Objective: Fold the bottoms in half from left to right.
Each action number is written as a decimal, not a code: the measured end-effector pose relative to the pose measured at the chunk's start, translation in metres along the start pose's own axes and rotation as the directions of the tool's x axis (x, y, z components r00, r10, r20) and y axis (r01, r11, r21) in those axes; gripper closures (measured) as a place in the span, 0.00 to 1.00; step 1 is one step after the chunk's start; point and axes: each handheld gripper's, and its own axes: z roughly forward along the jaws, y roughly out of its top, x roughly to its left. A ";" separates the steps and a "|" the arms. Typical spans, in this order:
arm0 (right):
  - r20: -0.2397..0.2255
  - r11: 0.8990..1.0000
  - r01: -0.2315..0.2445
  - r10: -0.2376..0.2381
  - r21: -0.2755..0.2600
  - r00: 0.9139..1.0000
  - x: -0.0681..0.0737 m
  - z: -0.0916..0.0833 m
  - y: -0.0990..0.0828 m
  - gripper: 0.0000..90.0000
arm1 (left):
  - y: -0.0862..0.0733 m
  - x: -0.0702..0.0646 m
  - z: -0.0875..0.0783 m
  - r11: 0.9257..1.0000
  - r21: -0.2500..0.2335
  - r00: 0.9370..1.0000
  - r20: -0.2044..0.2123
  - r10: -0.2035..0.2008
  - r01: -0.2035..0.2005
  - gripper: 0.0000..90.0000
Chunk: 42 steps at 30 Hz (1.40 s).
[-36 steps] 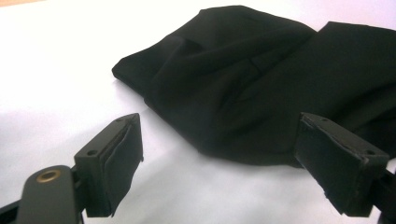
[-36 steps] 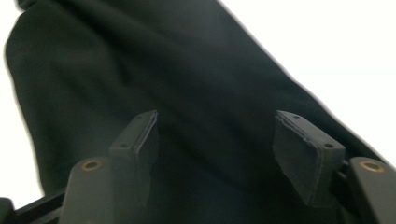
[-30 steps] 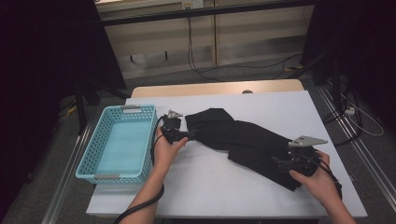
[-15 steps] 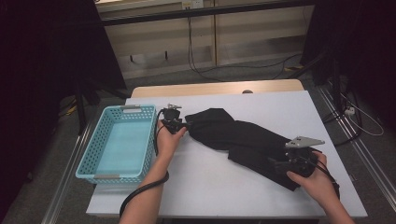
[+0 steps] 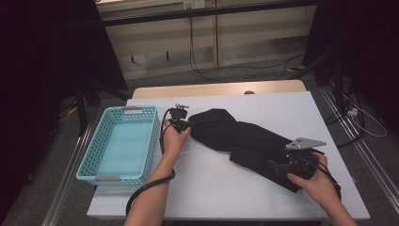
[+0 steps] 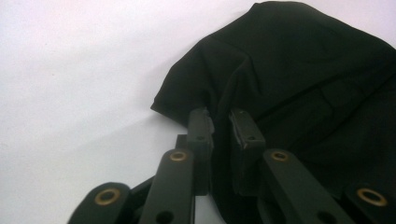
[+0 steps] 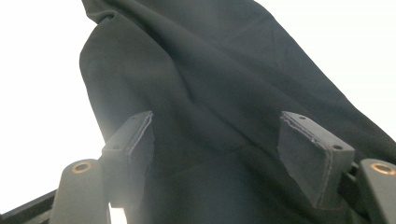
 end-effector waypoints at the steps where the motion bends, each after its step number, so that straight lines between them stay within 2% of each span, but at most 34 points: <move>1: -0.001 1.000 0.000 0.000 -0.002 1.000 0.000 0.000 0.000 0.31 | 0.001 0.001 -0.001 1.000 -0.003 1.000 0.000 -0.004 0.004 0.91; 6: -0.011 1.000 -0.001 0.001 -0.003 1.000 0.001 -0.001 0.000 0.31 | 0.009 0.008 -0.007 1.000 -0.017 1.000 0.002 -0.015 0.015 0.92; 10: -0.025 1.000 0.016 -0.016 -0.006 1.000 0.007 0.000 0.002 0.31 | 0.016 0.016 -0.012 1.000 -0.025 1.000 -0.017 -0.008 0.008 0.93; 12: -0.036 1.000 0.026 -0.026 -0.011 0.999 0.011 -0.001 0.003 0.31 | 0.019 0.025 -0.017 0.999 -0.037 0.999 -0.048 -0.012 0.010 0.93; 13: -0.039 0.999 0.030 -0.030 -0.013 0.999 0.013 -0.001 0.004 0.31 | 0.019 0.025 -0.017 0.999 -0.037 0.999 -0.048 -0.012 0.010 0.93; 14: -0.042 0.999 0.031 -0.032 -0.014 0.999 0.015 -0.002 0.004 0.31 | 0.021 0.031 -0.021 0.999 -0.047 0.997 -0.077 -0.011 0.007 0.93; 17: -0.052 0.999 0.035 -0.036 -0.014 0.998 0.018 -0.002 0.004 0.31 | 0.021 0.036 -0.023 0.999 -0.048 0.996 -0.086 -0.022 0.018 0.93; 21: -0.079 0.998 0.063 -0.063 -0.001 0.995 0.028 0.002 0.004 0.38 | 0.019 0.039 -0.024 0.998 -0.049 0.996 -0.077 -0.032 0.028 0.91; 23: -0.097 0.996 0.084 -0.083 0.008 0.992 0.033 0.004 0.004 0.48 | 0.017 0.038 -0.023 0.999 -0.043 0.996 -0.085 -0.030 0.027 0.84; 24: -0.097 0.996 0.084 -0.083 0.008 0.992 0.033 0.004 0.004 0.48 | 0.016 0.038 -0.024 0.999 -0.045 0.995 -0.097 -0.018 0.014 0.84; 25: -0.109 0.995 0.103 -0.100 0.018 0.989 0.037 0.005 0.003 0.55 | 0.014 0.037 -0.026 0.999 -0.043 0.995 -0.104 -0.010 0.006 0.62; 27: -0.118 0.992 0.124 -0.120 0.030 0.986 0.039 0.005 0.001 0.66 | 0.013 0.036 -0.030 0.999 -0.039 0.997 -0.081 -0.012 0.009 0.57; 28: -0.121 0.990 0.137 -0.132 0.035 0.984 0.040 0.005 0.000 0.69 | 0.013 0.034 -0.032 0.999 -0.039 0.997 -0.078 -0.016 0.013 0.53; 31: -0.128 0.988 0.147 -0.140 0.048 0.982 0.041 0.004 -0.003 0.75 | 0.012 0.032 -0.037 0.999 -0.042 0.997 -0.071 0.001 -0.004 0.52; 32: -0.133 0.986 0.153 -0.144 0.061 0.981 0.040 0.003 -0.005 0.76 | 0.011 0.029 -0.042 0.999 -0.046 0.998 -0.070 -0.005 0.002 0.41; 33: -0.131 0.985 0.160 -0.150 0.065 0.980 0.041 0.003 -0.007 0.75 | 0.011 0.029 -0.042 0.999 -0.046 0.998 -0.070 -0.005 0.002 0.38; 36: -0.120 0.981 0.178 -0.167 0.081 0.979 0.042 0.004 -0.010 0.74 | 0.006 0.024 -0.047 0.999 -0.043 0.998 -0.054 0.010 -0.012 0.34; 37: -0.112 0.976 0.187 -0.175 0.109 0.978 0.044 0.006 -0.013 0.75 | 0.003 0.020 -0.050 0.999 -0.048 0.999 -0.038 0.014 -0.016 0.33; 38: -0.106 0.974 0.191 -0.178 0.120 0.978 0.044 0.008 -0.014 0.79 | 0.001 0.018 -0.052 0.999 -0.051 0.999 -0.031 0.015 -0.017 0.32; 39: -0.098 0.974 0.190 -0.179 0.123 0.979 0.043 0.008 -0.015 0.88 | -0.002 0.015 -0.053 0.998 -0.056 0.999 -0.025 0.023 -0.024 0.32; 40: -0.118 0.975 0.184 -0.169 0.127 0.978 0.042 0.008 -0.015 0.95 | -0.002 0.015 -0.053 0.998 -0.056 0.999 -0.025 0.023 -0.024 0.31; 42: -0.111 0.972 0.191 -0.177 0.135 0.978 0.041 0.005 -0.014 0.98 | -0.010 0.006 -0.057 0.996 -0.076 0.999 0.000 0.035 -0.035 0.31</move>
